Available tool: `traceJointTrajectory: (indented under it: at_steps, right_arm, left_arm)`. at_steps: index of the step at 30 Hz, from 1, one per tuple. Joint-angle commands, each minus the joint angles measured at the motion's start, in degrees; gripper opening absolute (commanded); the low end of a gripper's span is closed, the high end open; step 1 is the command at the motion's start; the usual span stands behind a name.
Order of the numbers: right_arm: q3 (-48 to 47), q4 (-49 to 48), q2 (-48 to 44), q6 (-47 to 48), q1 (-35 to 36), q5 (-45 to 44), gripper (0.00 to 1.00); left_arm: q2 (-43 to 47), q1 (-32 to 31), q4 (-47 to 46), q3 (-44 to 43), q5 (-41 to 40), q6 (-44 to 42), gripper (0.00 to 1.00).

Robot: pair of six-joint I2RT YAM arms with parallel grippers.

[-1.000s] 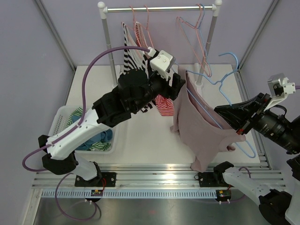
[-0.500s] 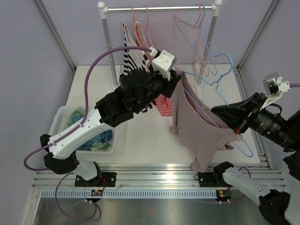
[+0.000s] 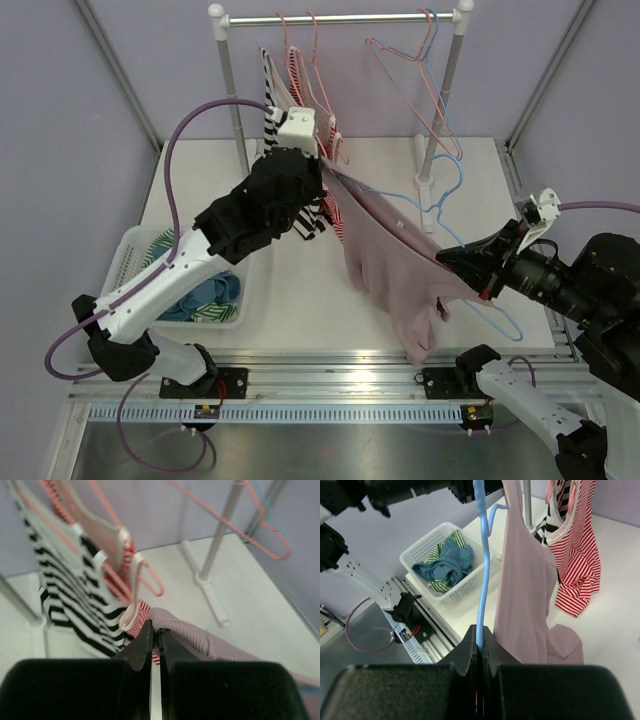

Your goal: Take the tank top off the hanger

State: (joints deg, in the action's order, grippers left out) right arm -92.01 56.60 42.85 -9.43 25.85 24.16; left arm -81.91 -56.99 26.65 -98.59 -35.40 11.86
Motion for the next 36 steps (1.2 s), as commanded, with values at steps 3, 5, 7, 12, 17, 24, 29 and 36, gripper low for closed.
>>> traceJointTrajectory:
  at_steps: [3,5,7,12,17,24,29,36]
  right_arm:
    - [6.3,-9.91,-4.0,2.58,0.35,7.73,0.0]
    - [8.85,-13.34,-5.23,2.58,0.35,9.85,0.0]
    - [10.35,-15.45,-6.02,3.01,0.43,9.94,0.0]
    - [23.96,-36.78,-11.37,0.56,0.43,4.96,0.0]
    - [43.96,-80.36,-12.8,-11.55,0.43,1.94,0.0]
    - [48.85,-126.43,5.1,-23.87,0.35,-6.03,0.0]
    - [50.35,-139.35,11.38,-22.85,0.35,-15.02,0.0]
    - [32.43,-61.39,0.04,-4.38,0.34,-27.84,0.0]
  left_arm:
    - [7.2,9.78,5.59,5.07,-3.45,15.02,0.0]
    - [7.55,12.07,8.22,5.59,-2.14,17.58,0.0]
    - [8.08,13.39,9.11,5.77,-0.65,18.46,0.0]
    - [9.57,14.8,9.83,7.52,9.44,18.82,0.0]
    - [17.29,13.14,-1.06,17.54,35.08,14.43,0.0]
    - [23.63,-1.8,-4.06,29.84,40.23,7.57,0.0]
    - [29.52,-3.04,-5.58,40.3,35.43,10.29,0.0]
    - [29.79,-2.95,14.46,35.31,10.53,15.92,0.0]
